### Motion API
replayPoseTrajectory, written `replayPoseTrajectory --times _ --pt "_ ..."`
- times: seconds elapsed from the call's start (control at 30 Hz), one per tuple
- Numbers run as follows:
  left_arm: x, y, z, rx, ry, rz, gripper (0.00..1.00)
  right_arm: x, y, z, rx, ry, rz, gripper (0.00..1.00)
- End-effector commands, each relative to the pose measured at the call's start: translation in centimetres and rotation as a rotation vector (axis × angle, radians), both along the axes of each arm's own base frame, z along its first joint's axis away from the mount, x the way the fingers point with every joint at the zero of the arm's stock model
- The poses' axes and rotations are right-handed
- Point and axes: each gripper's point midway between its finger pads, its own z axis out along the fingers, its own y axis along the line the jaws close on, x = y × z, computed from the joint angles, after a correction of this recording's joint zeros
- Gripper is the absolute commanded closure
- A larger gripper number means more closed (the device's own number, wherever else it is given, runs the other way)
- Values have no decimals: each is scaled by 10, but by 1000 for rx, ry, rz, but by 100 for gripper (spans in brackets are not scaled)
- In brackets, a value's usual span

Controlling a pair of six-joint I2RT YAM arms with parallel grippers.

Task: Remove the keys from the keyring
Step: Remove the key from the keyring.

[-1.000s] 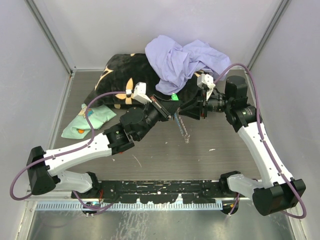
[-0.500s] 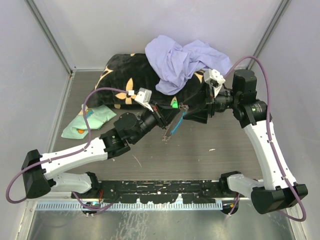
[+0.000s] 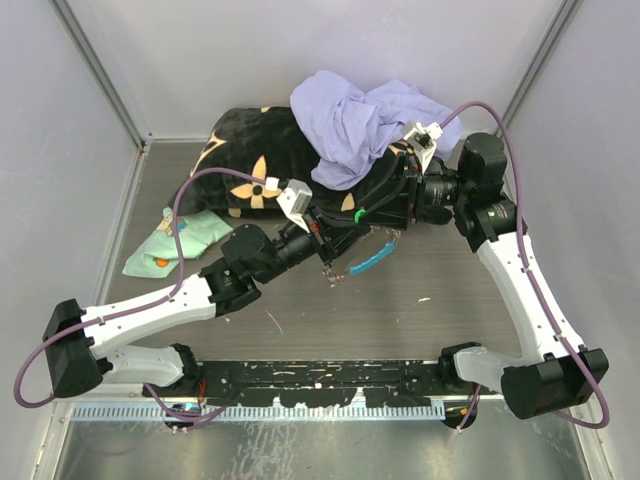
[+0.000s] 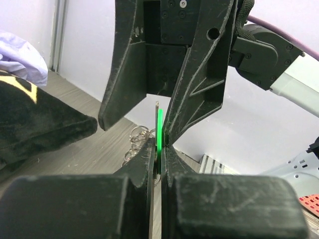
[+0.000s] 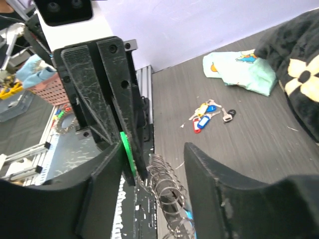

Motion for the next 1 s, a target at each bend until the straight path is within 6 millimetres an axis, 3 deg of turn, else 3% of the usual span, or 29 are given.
replayPoseTrajectory --times 0.0,0.37,0.53,0.6,0.8,0.97 --pt "-11 7 47 -147 -96 -45 100 -19 4 14 35 -30 84 48" --pt "-7 7 46 -164 -75 -46 100 -34 9 17 39 -35 158 65" --pt "-6 6 46 -165 -70 -44 100 -41 10 17 40 -36 191 90" --pt "-6 8 46 -167 -70 -42 100 -42 10 19 40 -37 198 96" --pt "-14 31 35 -117 -128 -22 61 -45 10 28 43 -54 223 99" --pt "-24 64 19 5 -257 32 53 -44 10 23 39 -42 251 99"
